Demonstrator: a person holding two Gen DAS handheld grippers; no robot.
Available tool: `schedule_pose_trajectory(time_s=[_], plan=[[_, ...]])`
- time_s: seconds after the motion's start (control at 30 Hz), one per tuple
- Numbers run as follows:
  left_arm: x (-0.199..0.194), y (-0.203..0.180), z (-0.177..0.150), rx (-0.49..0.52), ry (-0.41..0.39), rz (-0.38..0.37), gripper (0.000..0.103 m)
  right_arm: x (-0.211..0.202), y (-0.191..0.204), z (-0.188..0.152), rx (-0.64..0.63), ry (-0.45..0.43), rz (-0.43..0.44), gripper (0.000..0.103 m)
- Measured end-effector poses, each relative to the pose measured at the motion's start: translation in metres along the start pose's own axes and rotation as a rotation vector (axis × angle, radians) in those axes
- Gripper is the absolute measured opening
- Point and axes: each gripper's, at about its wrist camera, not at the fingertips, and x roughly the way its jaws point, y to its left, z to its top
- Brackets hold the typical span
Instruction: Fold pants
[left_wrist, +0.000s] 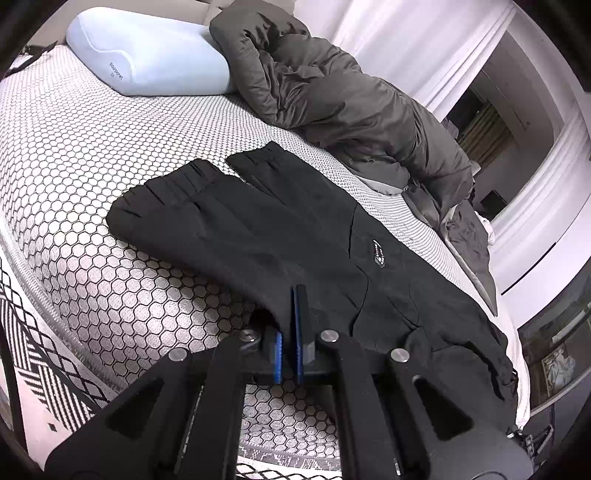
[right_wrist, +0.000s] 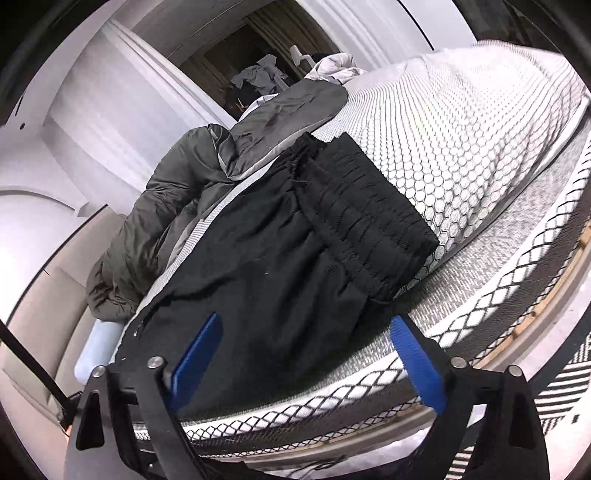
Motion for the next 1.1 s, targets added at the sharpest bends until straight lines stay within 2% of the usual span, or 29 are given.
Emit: schedule_pose_trajectory(time_s=[0.03, 0.1, 0.13, 0.3, 0.4, 0.47, 0.57, 0.63, 0.7, 0.9, 1.1], plan=[[0.0, -0.001, 0.0, 0.007, 0.0, 0.004, 0.002, 0.005, -0.001, 0.001, 0.009, 0.01, 0.015, 0.075], [-0.002, -0.004, -0.003, 0.025, -0.001, 0.015, 0.002, 0.01, 0.002, 0.002, 0.011, 0.027, 0.053, 0.073], [-0.003, -0.003, -0.004, 0.029, -0.001, 0.016, 0.002, 0.01, 0.006, 0.003, 0.003, 0.028, 0.06, 0.067], [-0.007, -0.001, -0.003, 0.033, 0.003, 0.002, 0.002, 0.0, 0.019, 0.009, -0.051, 0.004, 0.109, 0.066], [-0.004, 0.0, -0.001, 0.03, 0.014, -0.003, 0.002, 0.012, 0.001, 0.011, 0.011, 0.033, 0.108, 0.065], [0.0, 0.0, 0.0, 0.03, 0.024, 0.002, 0.002, 0.021, -0.014, 0.009, 0.065, 0.045, 0.121, 0.06], [0.003, -0.002, 0.003, 0.038, 0.022, 0.007, 0.002, 0.022, -0.021, 0.01, 0.091, 0.028, 0.112, 0.037], [0.001, -0.005, 0.004, 0.037, 0.012, 0.003, 0.002, 0.015, -0.015, 0.013, 0.06, 0.004, 0.086, 0.022], [-0.002, -0.007, 0.007, 0.038, 0.001, -0.004, 0.002, 0.005, -0.005, 0.017, 0.03, -0.022, 0.082, 0.011], [-0.004, -0.021, 0.032, 0.06, -0.034, -0.025, 0.001, -0.016, 0.036, 0.048, -0.044, -0.113, 0.108, 0.007], [0.003, -0.05, 0.07, 0.096, -0.077, -0.031, 0.001, -0.009, 0.078, 0.097, -0.109, -0.192, 0.101, 0.006]])
